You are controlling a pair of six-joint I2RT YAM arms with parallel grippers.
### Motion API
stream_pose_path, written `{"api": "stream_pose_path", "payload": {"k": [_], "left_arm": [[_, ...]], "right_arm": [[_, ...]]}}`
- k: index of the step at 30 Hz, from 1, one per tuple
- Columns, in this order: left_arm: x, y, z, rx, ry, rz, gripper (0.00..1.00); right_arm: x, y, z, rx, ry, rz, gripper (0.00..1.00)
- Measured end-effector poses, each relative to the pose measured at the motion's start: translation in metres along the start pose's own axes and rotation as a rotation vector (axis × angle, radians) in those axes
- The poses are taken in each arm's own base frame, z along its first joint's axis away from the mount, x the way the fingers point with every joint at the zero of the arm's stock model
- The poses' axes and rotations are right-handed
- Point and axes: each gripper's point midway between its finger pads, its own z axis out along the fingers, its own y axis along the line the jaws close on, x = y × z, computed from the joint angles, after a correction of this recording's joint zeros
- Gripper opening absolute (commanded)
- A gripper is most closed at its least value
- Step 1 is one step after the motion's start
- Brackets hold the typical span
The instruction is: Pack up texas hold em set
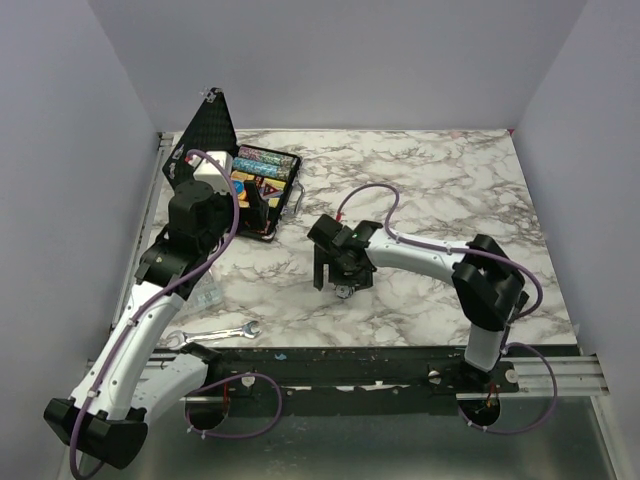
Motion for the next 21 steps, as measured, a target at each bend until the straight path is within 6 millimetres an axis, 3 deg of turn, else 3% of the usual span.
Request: {"api": "stream_pose_path", "payload": {"k": [8, 19, 21], "left_arm": [[-0.004, -0.001, -0.005, 0.006, -0.018, -0.002, 0.92], [-0.004, -0.002, -0.006, 0.015, -0.019, -0.002, 0.92], [-0.004, -0.003, -0.006, 0.017, -0.018, -0.002, 0.92]], "right_arm": [[0.003, 0.002, 0.017, 0.045, 0.057, -0.062, 0.88], [0.002, -0.013, 0.017, 0.083, 0.084, -0.074, 0.89], [0.002, -0.015, 0.017, 0.088, 0.088, -0.079, 0.93]]}}
